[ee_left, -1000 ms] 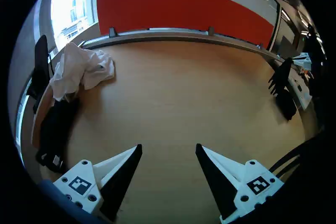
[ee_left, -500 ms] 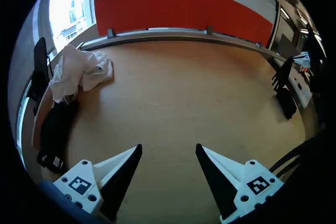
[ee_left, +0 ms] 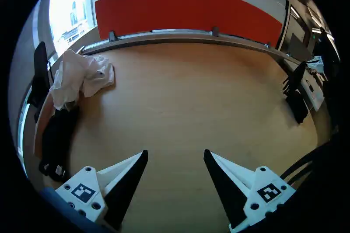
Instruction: Fold towel
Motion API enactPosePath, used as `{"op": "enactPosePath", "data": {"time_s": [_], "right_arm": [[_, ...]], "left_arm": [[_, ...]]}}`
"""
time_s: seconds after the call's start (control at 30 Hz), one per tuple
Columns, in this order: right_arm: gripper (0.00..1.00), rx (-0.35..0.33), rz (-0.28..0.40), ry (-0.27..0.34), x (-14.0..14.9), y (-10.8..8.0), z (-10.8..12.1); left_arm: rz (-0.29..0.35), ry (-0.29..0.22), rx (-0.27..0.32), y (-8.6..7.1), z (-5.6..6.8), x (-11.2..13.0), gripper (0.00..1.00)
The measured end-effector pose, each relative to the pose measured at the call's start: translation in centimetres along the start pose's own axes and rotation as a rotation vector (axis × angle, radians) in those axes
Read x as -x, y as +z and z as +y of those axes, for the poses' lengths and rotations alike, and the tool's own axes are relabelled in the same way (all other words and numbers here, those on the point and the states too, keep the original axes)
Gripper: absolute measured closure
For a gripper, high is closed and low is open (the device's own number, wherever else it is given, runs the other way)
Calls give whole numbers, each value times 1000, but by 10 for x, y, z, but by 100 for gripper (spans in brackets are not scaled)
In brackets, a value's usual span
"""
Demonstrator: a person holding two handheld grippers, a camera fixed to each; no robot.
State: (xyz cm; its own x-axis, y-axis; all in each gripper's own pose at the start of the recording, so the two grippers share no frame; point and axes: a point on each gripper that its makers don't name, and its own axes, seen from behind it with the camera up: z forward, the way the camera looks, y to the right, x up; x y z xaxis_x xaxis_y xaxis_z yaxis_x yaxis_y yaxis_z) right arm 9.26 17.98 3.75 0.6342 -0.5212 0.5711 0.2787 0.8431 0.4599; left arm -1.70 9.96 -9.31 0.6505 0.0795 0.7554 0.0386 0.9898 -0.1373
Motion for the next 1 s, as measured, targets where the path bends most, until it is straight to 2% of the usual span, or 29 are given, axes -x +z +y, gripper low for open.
{"op": "enactPosePath", "data": {"time_s": [0.3,0.57,1.0], "right_arm": [[95,14,-34,25,36,-15,9],[95,24,-71,44,72,-27,7],[95,43,-119,101,121,-38,3]], "left_arm": [[-3,7,6,-2,6,-1,6],[-6,16,11,-3,10,0,5],[-7,30,9,-7,9,0,5]]}}
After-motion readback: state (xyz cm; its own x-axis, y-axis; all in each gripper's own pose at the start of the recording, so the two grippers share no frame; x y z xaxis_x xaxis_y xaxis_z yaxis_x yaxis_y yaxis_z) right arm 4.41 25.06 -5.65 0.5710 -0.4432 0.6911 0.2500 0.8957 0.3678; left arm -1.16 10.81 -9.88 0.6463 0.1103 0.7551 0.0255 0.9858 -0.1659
